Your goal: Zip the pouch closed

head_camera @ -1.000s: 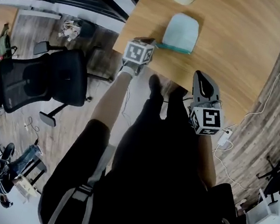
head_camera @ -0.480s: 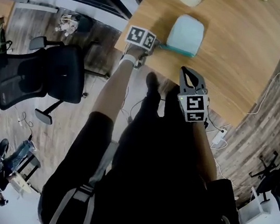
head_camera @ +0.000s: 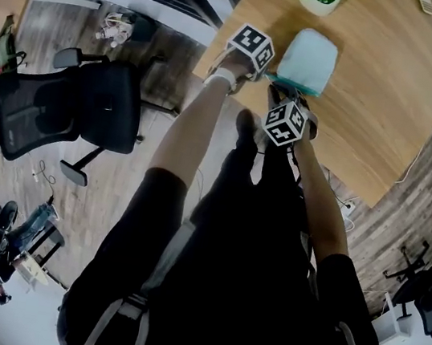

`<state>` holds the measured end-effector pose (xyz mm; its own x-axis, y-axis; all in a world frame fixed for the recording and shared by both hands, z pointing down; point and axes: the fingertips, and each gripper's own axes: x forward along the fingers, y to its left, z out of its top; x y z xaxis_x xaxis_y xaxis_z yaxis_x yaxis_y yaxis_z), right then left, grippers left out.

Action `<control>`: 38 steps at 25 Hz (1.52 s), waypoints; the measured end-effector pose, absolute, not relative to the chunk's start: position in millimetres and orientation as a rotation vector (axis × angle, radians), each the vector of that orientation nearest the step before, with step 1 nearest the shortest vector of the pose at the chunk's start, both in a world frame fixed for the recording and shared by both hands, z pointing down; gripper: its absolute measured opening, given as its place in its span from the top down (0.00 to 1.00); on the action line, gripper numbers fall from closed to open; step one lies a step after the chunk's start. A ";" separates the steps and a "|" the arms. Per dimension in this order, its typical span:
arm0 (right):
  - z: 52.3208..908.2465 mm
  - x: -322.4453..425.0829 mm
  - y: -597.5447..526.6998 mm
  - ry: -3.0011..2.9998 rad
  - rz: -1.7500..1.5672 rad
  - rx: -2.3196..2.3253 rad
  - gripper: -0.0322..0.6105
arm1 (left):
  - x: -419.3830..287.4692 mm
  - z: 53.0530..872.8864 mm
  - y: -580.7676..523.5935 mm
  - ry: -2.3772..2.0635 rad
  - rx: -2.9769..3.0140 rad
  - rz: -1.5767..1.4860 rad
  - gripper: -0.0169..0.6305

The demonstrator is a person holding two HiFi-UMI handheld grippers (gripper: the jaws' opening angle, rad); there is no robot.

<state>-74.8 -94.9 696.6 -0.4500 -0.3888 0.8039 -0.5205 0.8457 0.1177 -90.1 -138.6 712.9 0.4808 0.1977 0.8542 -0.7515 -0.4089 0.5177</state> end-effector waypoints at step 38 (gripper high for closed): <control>685.2 -38.4 -102.3 -2.005 0.061 0.760 0.93 | -92.8 713.9 -137.3 -0.451 1.683 1.167 0.98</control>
<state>-38.4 -102.3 685.2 -0.3494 -0.4870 0.8004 -0.5350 0.8050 0.2563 -92.8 -137.3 713.9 0.4652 0.2223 0.8568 -0.7405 -0.4327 0.5143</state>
